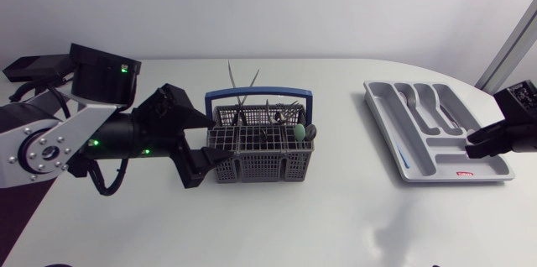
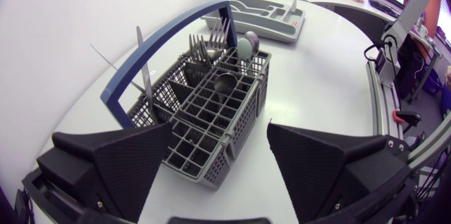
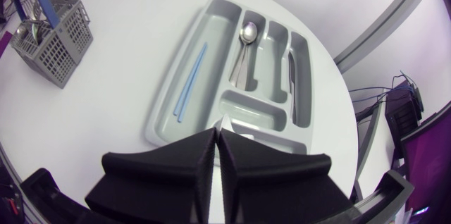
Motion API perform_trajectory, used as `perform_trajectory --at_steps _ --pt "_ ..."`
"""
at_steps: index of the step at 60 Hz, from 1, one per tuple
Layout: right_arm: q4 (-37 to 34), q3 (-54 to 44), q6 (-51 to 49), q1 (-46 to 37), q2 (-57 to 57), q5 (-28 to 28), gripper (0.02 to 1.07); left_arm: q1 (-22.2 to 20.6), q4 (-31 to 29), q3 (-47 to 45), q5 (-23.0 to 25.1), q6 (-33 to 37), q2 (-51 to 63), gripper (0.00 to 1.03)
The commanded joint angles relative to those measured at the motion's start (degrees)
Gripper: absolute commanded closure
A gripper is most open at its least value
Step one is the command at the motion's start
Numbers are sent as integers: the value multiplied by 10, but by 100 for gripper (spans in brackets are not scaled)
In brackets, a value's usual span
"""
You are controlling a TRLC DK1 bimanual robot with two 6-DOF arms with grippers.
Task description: Sort the cutlery from the basket into the organizer compartments.
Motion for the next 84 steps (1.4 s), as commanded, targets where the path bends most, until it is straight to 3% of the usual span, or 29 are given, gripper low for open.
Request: perform_trajectory --at_steps 1,24,48,55,62,67,84 --pt "22 -17 -33 -25 38 9 98 -13 -5 20 -10 -8 9 10" --pt "143 -27 -72 -81 168 44 98 -37 -40 62 -34 -7 22 10" --pt "201 -29 -79 -90 250 78 94 -56 -54 94 -66 30 47 8" --pt "203 -26 -76 -90 258 83 82 -65 -50 105 -89 61 61 8" --pt "203 -27 -80 -90 252 84 50 -77 -33 112 -129 110 74 9" --pt "203 -34 -89 -90 240 85 33 -82 -34 125 -151 158 84 9" --pt "198 -50 -89 -87 199 83 18 -157 -42 142 -250 352 115 10"
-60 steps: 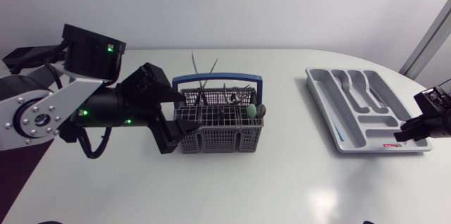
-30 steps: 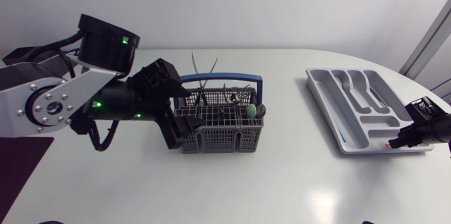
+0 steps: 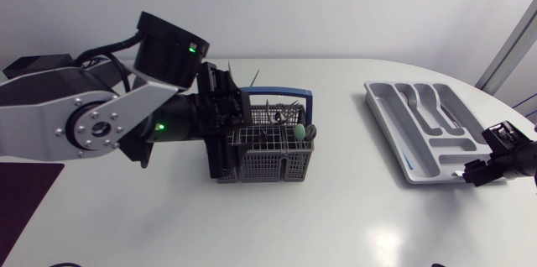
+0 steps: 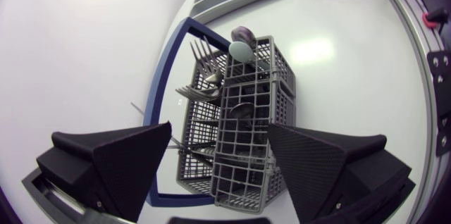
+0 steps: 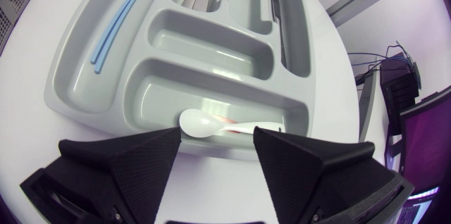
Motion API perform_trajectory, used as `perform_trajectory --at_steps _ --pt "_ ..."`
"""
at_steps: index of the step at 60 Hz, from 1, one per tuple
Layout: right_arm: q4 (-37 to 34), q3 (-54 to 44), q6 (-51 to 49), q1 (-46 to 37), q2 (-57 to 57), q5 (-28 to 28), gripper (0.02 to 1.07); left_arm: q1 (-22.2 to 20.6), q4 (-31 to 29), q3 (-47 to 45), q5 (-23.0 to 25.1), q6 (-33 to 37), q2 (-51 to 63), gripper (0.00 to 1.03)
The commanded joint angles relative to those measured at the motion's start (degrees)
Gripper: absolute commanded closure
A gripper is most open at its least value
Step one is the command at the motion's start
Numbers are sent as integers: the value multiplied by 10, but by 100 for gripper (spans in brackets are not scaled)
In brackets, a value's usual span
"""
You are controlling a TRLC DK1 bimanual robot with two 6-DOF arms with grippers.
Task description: Sort the cutlery from the basket into the organizer compartments.
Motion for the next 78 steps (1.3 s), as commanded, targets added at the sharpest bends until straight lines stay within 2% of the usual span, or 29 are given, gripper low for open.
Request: perform_trajectory --at_steps 1,11,26,36,46,51,65,78 --pt "-7 -18 -12 1 -22 1 18 -21 -7 16 -23 86 23 10" --pt "-12 -44 -10 15 -67 -8 17 -46 -11 36 -62 172 45 13" --pt "-36 -66 -3 37 -117 -29 17 -52 -85 93 -89 270 77 19" --pt "-52 -70 0 53 -135 -36 17 -59 -107 115 -104 323 92 26" --pt "-63 -73 4 69 -146 -47 17 -69 -109 121 -108 352 103 50" --pt "-63 -76 11 79 -150 -47 17 -70 -108 120 -108 368 109 68" --pt "-63 -85 19 101 -164 -47 17 -60 -108 132 -105 414 136 76" --pt "-63 -92 23 112 -172 -47 17 -56 -108 154 -102 430 159 76"
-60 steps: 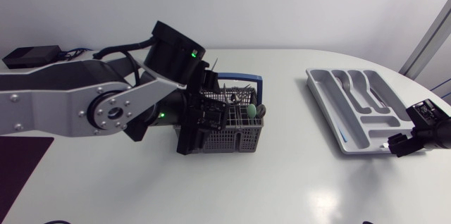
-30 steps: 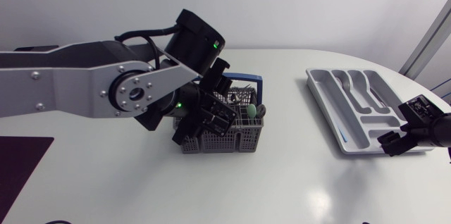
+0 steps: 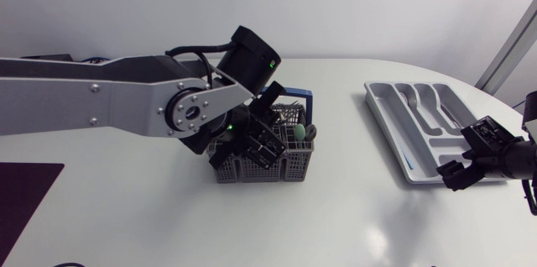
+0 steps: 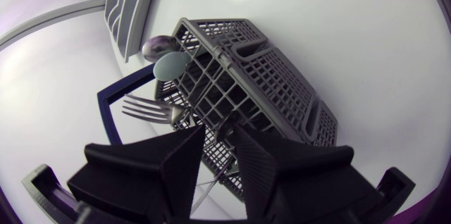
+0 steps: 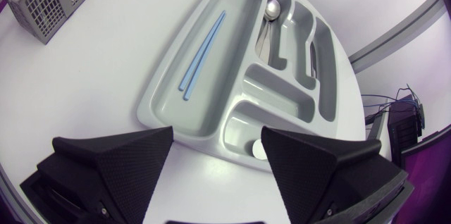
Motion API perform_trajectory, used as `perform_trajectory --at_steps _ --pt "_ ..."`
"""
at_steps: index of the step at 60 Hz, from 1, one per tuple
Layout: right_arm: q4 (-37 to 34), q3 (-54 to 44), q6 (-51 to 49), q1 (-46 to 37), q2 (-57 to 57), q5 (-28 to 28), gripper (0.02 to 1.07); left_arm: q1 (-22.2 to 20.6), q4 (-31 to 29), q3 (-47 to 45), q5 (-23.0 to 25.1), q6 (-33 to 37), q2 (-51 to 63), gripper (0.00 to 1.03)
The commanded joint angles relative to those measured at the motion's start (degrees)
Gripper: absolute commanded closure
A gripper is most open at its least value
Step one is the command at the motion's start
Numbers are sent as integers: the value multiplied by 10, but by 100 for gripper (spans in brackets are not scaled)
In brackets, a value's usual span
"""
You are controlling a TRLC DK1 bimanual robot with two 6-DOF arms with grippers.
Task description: Sort the cutlery from the basket into the organizer compartments.
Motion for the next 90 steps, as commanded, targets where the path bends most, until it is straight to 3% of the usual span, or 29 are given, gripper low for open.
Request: perform_trajectory --at_steps 1,14,39,41,73,90 --pt "-3 -12 9 7 -10 -1 17 6 -4 28 -1 29 16 76" --pt "-8 -18 17 19 -28 -1 17 14 -7 35 -2 45 32 82" --pt "-1 -16 16 19 -20 0 17 15 -69 72 -1 38 52 93" --pt "-1 -16 16 19 -20 0 17 14 -75 73 5 35 53 100" --pt "0 -23 15 19 -24 -1 17 20 -76 82 34 -5 40 100" --pt "-2 -32 18 26 -40 -1 17 39 -70 72 72 -59 -7 100"
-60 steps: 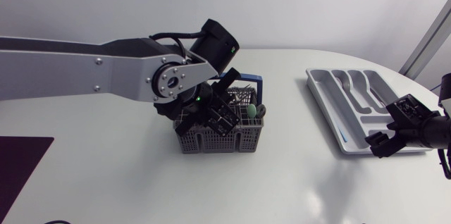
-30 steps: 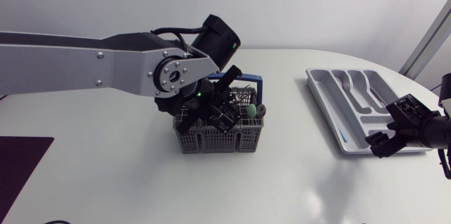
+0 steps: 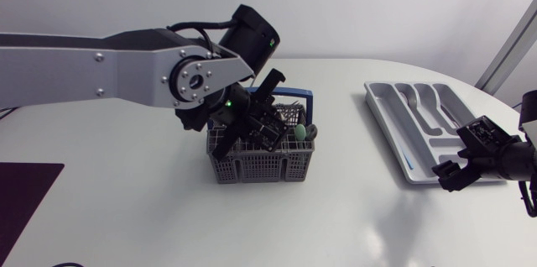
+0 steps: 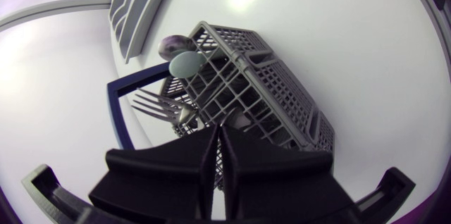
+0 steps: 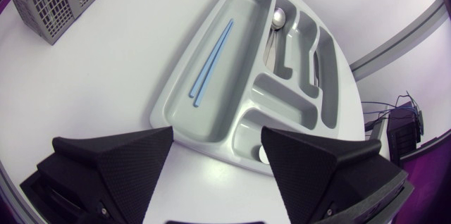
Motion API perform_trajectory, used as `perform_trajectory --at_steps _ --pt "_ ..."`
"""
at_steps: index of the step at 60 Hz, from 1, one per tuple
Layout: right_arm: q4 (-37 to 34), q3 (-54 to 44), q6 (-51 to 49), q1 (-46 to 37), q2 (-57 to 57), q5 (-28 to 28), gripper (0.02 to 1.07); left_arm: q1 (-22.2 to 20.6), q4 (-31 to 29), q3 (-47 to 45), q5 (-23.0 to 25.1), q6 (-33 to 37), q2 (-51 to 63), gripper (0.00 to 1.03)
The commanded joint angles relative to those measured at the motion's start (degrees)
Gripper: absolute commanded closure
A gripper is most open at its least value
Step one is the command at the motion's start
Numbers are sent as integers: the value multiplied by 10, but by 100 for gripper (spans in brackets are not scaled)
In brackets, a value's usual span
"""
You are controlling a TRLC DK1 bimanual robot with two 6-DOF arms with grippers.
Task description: Sort the cutlery from the basket into the organizer compartments.
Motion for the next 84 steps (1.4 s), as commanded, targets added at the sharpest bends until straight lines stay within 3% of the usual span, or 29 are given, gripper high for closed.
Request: perform_trajectory --at_steps 1,22,35,45,61,76,84 --pt "-3 -17 12 6 -12 -1 17 14 -1 5 9 -21 -26 100" --pt "-13 -27 20 24 -64 -7 17 29 46 -23 39 -100 -81 100" --pt "-19 -39 34 45 -128 -19 17 27 112 -68 38 -162 -132 100" --pt "-33 -50 39 67 -198 -43 17 28 116 -75 32 -230 -171 100" --pt "-49 -58 69 126 -284 -63 17 20 83 -56 0 -373 -203 100" --pt "-47 -75 99 207 -368 -65 17 6 -14 42 3 -549 -152 100" --pt "-47 -74 128 267 -402 -55 17 1 -26 84 20 -625 -127 100"
